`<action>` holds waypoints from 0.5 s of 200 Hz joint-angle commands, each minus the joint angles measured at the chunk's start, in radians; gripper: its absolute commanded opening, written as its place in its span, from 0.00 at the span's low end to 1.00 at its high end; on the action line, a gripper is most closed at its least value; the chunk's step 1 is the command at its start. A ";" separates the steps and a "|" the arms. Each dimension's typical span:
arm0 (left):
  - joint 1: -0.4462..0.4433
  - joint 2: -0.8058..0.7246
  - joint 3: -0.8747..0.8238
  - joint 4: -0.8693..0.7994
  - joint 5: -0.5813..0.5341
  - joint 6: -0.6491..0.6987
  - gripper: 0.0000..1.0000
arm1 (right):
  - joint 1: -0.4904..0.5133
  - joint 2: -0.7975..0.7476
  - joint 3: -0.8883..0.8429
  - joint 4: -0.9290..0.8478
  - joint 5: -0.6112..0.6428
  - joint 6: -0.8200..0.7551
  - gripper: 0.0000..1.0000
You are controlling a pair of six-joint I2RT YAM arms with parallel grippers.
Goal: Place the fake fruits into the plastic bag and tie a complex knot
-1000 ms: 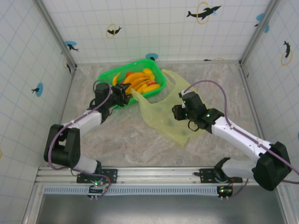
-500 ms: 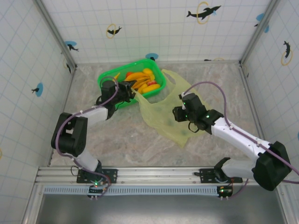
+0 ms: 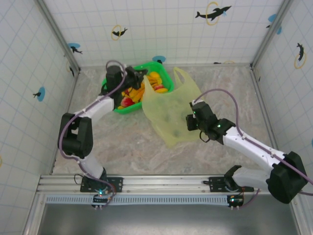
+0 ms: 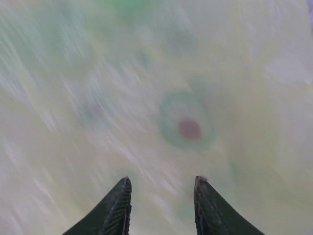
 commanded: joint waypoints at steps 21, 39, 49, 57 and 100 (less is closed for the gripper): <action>-0.080 -0.001 0.386 -0.363 0.170 0.436 0.00 | 0.115 -0.041 -0.230 0.262 -0.030 0.130 0.24; -0.143 -0.026 0.481 -0.494 0.181 0.599 0.00 | 0.193 0.009 -0.212 0.350 0.025 0.127 0.25; -0.170 -0.071 0.477 -0.536 0.176 0.687 0.00 | 0.235 0.024 -0.177 0.373 0.060 0.112 0.26; -0.187 -0.114 0.457 -0.571 0.167 0.763 0.00 | 0.261 0.019 -0.149 0.378 0.082 0.095 0.27; -0.225 -0.409 0.216 -0.879 0.035 1.135 0.00 | 0.354 -0.232 -0.075 0.341 0.284 -0.042 0.46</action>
